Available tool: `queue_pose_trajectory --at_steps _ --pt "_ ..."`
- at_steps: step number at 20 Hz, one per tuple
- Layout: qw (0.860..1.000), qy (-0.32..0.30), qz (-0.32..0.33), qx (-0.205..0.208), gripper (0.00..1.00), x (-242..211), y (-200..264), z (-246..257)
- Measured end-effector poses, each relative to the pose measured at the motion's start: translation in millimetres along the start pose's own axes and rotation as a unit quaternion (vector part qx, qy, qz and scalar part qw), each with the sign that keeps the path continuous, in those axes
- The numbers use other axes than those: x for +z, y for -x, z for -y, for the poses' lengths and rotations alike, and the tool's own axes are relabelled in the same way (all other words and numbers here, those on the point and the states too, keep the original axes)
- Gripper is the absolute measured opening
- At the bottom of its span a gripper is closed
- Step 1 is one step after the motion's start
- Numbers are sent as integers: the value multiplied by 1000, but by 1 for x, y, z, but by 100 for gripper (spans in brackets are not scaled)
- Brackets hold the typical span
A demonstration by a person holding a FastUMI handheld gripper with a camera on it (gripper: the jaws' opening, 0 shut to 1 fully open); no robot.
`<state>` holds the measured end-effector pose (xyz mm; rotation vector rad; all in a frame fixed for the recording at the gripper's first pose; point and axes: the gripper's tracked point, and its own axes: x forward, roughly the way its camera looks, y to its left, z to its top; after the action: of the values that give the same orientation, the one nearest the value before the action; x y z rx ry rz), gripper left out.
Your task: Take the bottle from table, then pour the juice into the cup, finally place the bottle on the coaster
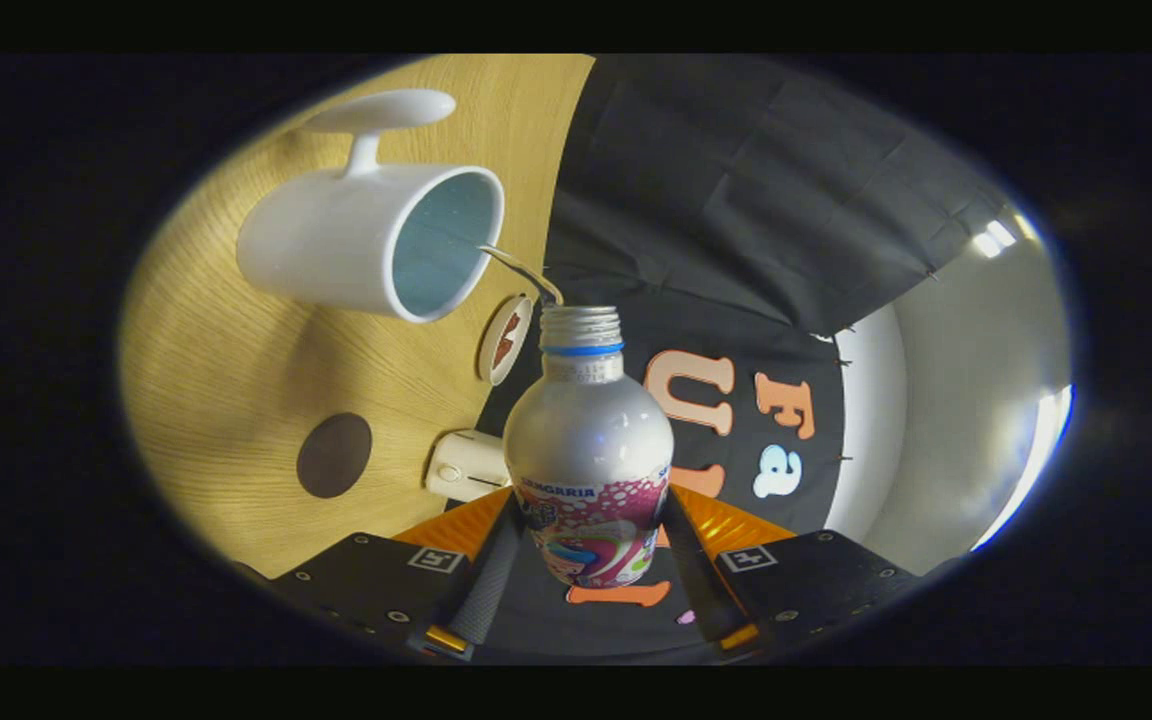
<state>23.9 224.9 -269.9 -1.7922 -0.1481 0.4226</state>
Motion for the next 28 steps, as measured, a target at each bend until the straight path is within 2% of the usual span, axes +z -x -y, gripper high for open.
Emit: queue_pose_trajectory --at_steps 14,28 --pt "999 29 26 4 77 2 -4 6" --pt "997 71 40 -13 77 2 -9 16"
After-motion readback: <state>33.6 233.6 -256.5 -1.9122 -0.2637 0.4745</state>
